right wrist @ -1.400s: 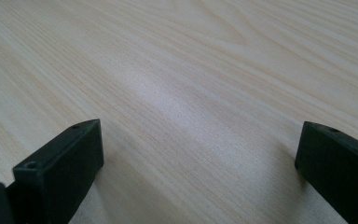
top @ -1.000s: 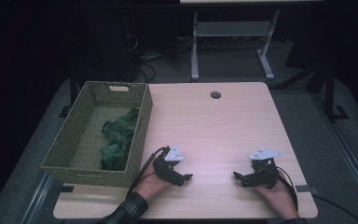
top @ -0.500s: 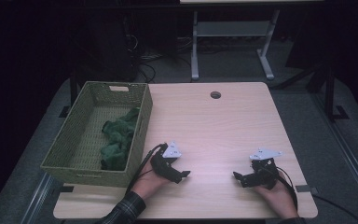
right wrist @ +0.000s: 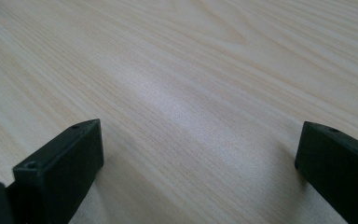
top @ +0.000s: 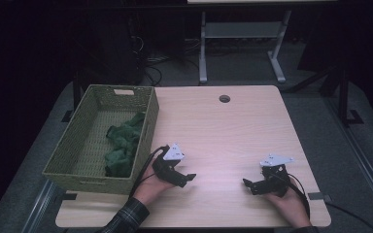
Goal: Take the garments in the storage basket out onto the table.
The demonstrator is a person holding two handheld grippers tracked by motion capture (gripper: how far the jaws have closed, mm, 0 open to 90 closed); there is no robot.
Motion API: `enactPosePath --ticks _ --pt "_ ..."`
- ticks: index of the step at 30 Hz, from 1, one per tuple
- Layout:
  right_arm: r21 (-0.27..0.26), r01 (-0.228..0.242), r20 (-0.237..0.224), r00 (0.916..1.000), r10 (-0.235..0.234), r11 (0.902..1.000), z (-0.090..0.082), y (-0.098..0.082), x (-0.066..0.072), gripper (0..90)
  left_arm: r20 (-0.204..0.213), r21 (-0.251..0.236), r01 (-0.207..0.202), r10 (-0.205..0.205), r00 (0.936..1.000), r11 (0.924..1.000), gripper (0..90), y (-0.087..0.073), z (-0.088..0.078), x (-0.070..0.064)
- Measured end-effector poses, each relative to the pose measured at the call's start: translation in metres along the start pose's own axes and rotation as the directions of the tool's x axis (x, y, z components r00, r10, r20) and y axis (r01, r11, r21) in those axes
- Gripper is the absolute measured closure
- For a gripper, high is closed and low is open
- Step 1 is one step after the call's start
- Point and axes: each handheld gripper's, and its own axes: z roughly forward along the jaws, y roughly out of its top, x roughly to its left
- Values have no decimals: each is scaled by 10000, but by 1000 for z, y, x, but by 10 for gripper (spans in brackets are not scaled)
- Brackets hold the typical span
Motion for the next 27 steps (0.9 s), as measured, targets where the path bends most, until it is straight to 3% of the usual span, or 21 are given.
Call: enactPosePath --ticks 4,20,27 --pt "-18 34 -2 10000 -34 10000 0 0 0 7 -302 34 -24 25 9995 10000 132 4 -4 -2" --pt "-10 64 -54 10000 -64 10000 0 0 0 8 93 401 369 -373 9993 9985 132 13 -10 -1" --pt "-20 45 -69 10000 -45 10000 0 0 0 7 44 362 447 -449 9990 9983 133 18 -17 0"
